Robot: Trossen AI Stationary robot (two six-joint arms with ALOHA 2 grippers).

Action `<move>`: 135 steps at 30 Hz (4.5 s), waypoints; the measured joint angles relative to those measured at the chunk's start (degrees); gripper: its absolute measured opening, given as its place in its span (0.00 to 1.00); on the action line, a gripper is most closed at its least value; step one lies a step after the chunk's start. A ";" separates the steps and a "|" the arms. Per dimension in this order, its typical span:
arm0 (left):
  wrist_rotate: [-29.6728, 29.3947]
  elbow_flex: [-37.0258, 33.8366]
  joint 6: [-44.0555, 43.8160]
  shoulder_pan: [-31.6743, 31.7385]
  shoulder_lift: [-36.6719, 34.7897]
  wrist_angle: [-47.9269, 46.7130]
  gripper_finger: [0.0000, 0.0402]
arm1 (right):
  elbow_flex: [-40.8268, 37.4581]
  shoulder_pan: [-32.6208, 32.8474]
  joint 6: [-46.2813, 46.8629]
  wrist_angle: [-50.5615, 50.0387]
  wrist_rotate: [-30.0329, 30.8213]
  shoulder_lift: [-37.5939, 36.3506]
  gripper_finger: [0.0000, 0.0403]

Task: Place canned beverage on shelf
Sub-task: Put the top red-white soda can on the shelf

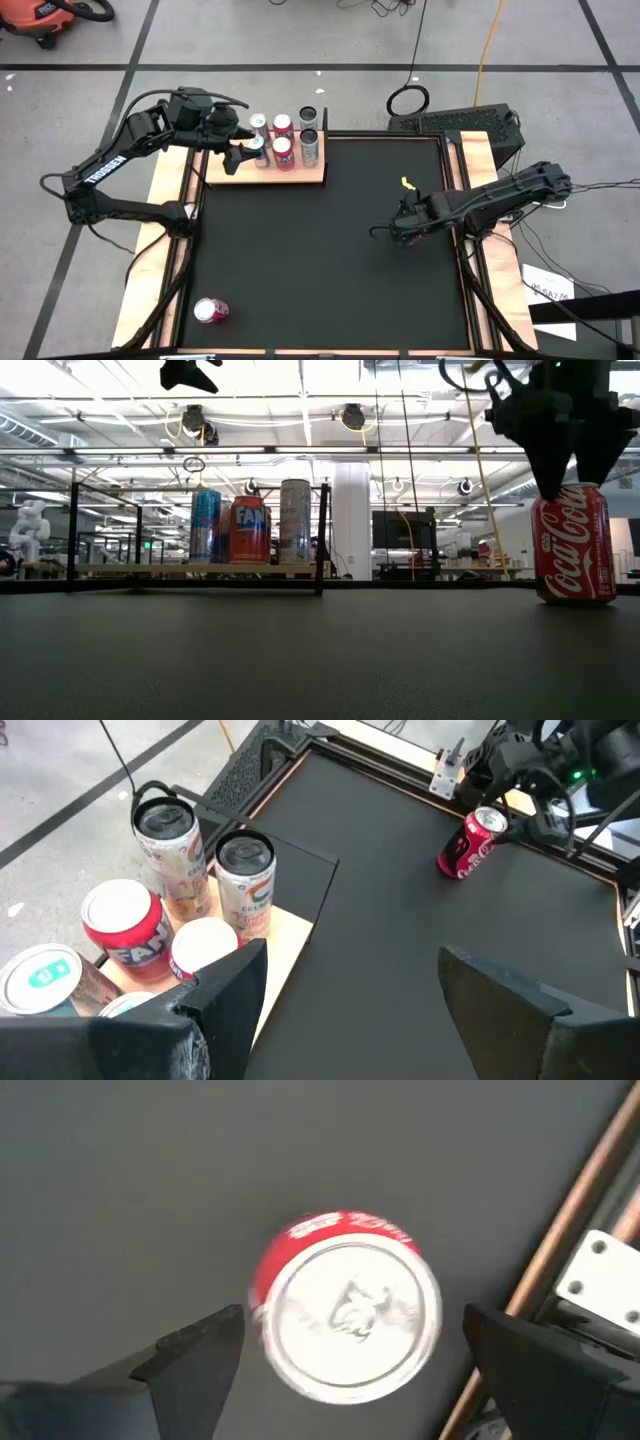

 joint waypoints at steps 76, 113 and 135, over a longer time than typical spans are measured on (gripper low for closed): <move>-10.63 -0.02 4.78 -28.49 28.33 36.72 0.95 | 18.66 -8.76 -40.33 43.45 4.46 2.11 0.73; -34.79 -3.80 0.73 -28.04 9.70 25.43 0.70 | 18.71 -10.16 -42.45 61.26 8.86 -1.52 0.94; -37.07 -45.86 12.39 -26.28 -23.32 64.42 0.70 | 30.67 -17.59 -55.69 82.41 -1.69 20.52 0.94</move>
